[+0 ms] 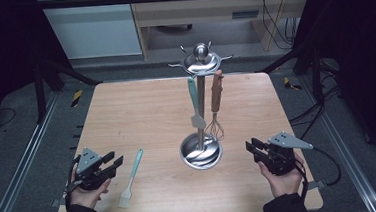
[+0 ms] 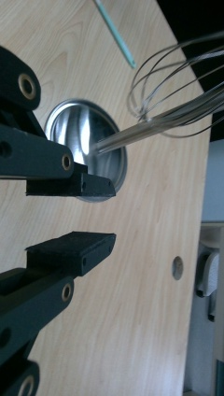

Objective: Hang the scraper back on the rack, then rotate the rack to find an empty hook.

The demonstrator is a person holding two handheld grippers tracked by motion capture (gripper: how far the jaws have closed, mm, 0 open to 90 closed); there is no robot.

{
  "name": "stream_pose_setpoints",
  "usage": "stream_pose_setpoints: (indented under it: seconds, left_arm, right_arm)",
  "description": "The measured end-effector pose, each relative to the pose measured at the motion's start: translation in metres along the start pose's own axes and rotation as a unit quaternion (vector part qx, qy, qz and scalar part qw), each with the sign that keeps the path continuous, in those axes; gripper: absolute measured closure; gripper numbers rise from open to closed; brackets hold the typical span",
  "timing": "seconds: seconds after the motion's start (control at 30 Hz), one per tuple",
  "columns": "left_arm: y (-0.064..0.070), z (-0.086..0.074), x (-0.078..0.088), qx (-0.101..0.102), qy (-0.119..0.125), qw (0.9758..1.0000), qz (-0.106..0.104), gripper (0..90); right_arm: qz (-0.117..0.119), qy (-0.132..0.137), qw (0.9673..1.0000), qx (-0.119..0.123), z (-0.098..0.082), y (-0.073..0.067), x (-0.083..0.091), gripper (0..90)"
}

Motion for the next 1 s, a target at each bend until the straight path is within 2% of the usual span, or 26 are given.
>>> stream_pose_setpoints:
  seconds: [0.1,0.2,0.33,0.57,0.77,1.0]
  left_arm:
    - [-0.002,-0.005,-0.003,0.009,-0.01,0.9999,-0.003,58.4]
    - [-0.001,-0.009,-0.007,0.01,-0.023,0.9996,-0.009,56.5]
    - [-0.001,-0.013,-0.011,0.012,-0.038,0.9992,-0.008,54.3]
    - [-0.004,-0.015,-0.013,0.024,-0.042,0.9988,-0.004,50.5]
    - [-0.005,-0.016,-0.014,0.021,-0.047,0.9987,-0.005,49.9]
    - [-0.006,-0.016,-0.014,0.023,-0.048,0.9986,0.0,49.1]
  right_arm:
    - [0.006,0.011,0.9999,0.003,0.01,-0.004,0.005,76.0]
    - [0.008,0.017,0.9997,0.015,0.021,-0.009,0.01,78.2]
    - [0.02,0.033,0.999,0.023,0.037,-0.016,0.017,81.0]
    - [0.031,0.057,0.9974,0.03,0.062,-0.024,0.026,88.0]
    - [0.038,0.071,0.9962,0.032,0.082,-0.031,0.034,88.6]
    - [0.057,0.085,0.9933,0.054,0.107,-0.049,0.039,90.0]
Point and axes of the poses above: each handheld gripper's, and its own axes: x roughly backward along the jaws, z roughly out of its top, y roughly to its right, the point moved 9 cm from there along -x, roughly forward along the jaws, and after that the axes turned 2 degrees about z, right-handed, at the moved point
